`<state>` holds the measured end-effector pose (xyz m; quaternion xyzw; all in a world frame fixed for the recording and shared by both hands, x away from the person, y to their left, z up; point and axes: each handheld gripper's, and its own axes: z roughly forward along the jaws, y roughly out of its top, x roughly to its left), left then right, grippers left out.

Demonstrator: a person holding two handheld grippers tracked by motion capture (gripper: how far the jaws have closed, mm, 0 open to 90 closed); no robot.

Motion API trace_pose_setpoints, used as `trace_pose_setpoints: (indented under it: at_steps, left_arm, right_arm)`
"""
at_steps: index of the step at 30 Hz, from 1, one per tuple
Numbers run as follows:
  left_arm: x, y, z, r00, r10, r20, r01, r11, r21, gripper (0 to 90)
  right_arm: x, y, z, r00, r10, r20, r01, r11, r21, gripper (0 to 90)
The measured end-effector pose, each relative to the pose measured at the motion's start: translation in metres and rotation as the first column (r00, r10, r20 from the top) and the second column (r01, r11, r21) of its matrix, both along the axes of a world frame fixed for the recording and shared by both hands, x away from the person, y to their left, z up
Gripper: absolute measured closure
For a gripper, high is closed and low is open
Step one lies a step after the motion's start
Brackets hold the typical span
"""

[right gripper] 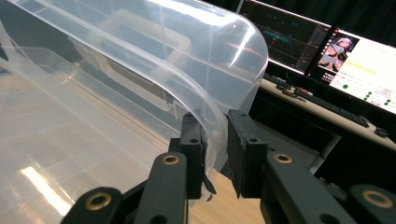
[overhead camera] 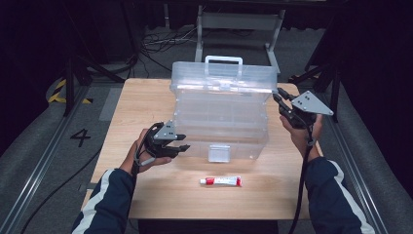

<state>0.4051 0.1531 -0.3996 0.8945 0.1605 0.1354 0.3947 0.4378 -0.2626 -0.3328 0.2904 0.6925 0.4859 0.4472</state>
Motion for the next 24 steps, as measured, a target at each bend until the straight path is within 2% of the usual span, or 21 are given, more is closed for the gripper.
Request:
trace_pose_setpoints:
  at_steps: [6,10,12,13,15,16,20,21,22,24]
  left_arm:
    - [0.007,-0.004,-0.003,0.9995,-0.028,-0.013,0.028,0.9993,0.026,60.3]
    - [0.010,-0.004,-0.003,0.9990,-0.041,-0.018,0.041,0.9983,0.041,63.9]
    - [0.013,-0.006,-0.003,0.9989,-0.043,-0.019,0.044,0.9967,0.068,66.4]
    - [0.013,-0.006,-0.003,0.9989,-0.043,-0.019,0.044,0.9967,0.068,67.9]
    - [0.016,-0.009,-0.003,0.9980,-0.060,-0.019,0.061,0.9934,0.097,68.3]
    - [0.016,-0.010,-0.003,0.9979,-0.062,-0.020,0.064,0.9927,0.102,68.3]
    - [0.018,-0.014,-0.005,0.9966,-0.073,-0.037,0.077,0.9894,0.123,69.0]
    - [0.019,-0.017,-0.006,0.9968,-0.070,-0.038,0.075,0.9835,0.165,71.1]
    - [0.020,-0.018,-0.006,0.9966,-0.077,-0.030,0.081,0.9801,0.181,73.4]
    - [0.019,-0.019,-0.006,0.9965,-0.080,-0.026,0.083,0.9781,0.191,74.1]
  right_arm:
    - [0.007,0.001,0.002,0.9999,-0.015,0.005,0.014,0.999,0.039,77.4]
    - [0.012,0.004,0.005,0.9992,-0.038,0.010,0.037,0.999,0.040,78.4]
    - [0.015,0.005,0.007,0.9987,-0.048,0.014,0.048,0.998,0.033,79.0]
    - [0.015,0.005,0.007,0.9987,-0.048,0.014,0.048,0.998,0.033,79.0]
    - [0.018,0.007,0.009,0.9978,-0.063,0.020,0.063,0.998,0.024,80.0]
    - [0.018,0.008,0.009,0.9970,-0.071,0.030,0.071,0.997,0.010,80.4]
    - [0.021,0.009,0.010,0.9965,-0.077,0.033,0.077,0.997,0.004,81.0]
    - [0.023,0.008,0.011,0.9966,-0.076,0.030,0.076,0.997,0.003,81.2]
    - [0.025,0.009,0.013,0.9964,-0.080,0.027,0.080,0.997,-0.011,81.8]
    - [0.027,0.009,0.015,0.9959,-0.086,0.027,0.086,0.996,-0.023,82.1]
